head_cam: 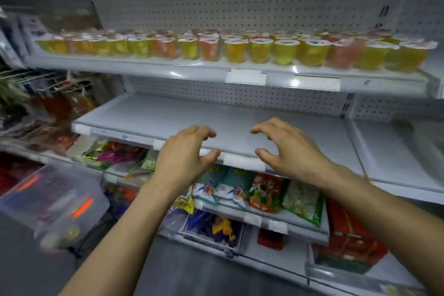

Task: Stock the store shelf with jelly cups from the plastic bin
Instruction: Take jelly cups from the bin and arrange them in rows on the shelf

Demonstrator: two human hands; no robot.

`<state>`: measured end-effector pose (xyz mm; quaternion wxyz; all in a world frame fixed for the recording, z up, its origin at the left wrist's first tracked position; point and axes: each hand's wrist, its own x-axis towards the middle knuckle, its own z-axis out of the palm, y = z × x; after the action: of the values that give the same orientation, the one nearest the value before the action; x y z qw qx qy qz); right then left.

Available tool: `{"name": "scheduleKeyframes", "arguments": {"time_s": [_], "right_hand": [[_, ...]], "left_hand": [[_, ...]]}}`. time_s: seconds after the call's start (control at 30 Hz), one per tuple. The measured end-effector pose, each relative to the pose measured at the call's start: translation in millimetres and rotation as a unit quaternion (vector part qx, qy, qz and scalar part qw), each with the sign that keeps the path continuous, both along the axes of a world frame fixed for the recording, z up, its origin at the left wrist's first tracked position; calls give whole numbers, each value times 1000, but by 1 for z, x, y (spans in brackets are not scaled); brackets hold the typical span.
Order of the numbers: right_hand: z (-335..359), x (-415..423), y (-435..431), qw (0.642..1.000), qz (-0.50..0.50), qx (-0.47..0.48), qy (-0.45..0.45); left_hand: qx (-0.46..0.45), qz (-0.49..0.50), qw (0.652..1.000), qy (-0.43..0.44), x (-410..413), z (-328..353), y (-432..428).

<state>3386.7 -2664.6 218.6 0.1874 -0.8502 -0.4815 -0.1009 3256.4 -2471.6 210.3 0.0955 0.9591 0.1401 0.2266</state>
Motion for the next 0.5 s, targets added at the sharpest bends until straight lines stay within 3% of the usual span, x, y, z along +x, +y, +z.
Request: {"name": "scheduleKeyframes", "arguments": {"time_s": [0.33, 0.5], "right_hand": [[-39, -65, 253, 989, 114, -83, 41], [-76, -101, 389, 975, 162, -130, 81]], "left_hand": [[-8, 101, 985, 137, -105, -32, 219], [-69, 169, 966, 181, -181, -66, 340]]}}
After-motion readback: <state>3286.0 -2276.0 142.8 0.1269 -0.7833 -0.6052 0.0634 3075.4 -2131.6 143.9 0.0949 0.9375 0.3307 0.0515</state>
